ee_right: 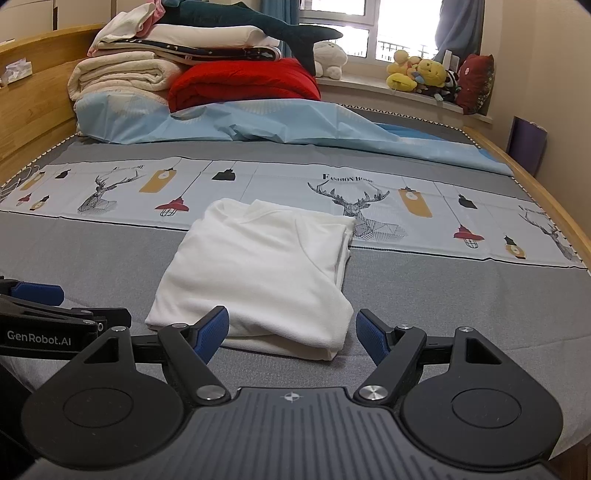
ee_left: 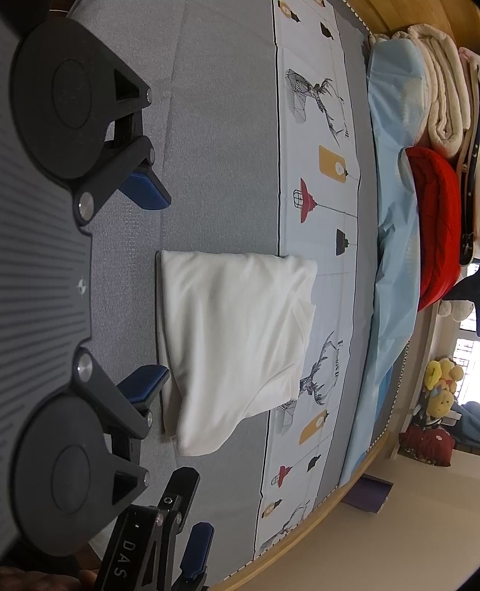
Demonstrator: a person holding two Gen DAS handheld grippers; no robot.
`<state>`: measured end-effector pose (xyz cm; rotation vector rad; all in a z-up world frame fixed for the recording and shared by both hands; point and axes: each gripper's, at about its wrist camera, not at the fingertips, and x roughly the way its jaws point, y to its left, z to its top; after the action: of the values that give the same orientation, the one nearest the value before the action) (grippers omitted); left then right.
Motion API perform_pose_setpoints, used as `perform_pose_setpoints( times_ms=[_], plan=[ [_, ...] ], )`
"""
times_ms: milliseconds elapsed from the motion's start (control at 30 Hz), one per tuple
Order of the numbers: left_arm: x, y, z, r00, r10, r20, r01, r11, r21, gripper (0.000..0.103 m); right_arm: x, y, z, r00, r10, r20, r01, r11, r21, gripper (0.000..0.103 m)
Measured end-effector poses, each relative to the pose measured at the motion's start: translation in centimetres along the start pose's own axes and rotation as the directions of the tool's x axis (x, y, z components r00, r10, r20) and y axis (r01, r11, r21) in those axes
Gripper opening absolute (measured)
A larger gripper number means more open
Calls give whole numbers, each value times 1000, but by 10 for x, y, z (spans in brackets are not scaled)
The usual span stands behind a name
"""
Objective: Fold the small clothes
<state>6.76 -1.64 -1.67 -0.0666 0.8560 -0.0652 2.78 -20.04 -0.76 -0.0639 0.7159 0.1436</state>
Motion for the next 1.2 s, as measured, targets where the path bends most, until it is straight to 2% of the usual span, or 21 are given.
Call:
perform_pose_setpoints(
  times_ms=[1200],
  plan=[
    [-1,-2,1,1000,-8,2,8,1000,11,94,0,2,0,1000,0,-2,0,1000,-3,77]
  ],
)
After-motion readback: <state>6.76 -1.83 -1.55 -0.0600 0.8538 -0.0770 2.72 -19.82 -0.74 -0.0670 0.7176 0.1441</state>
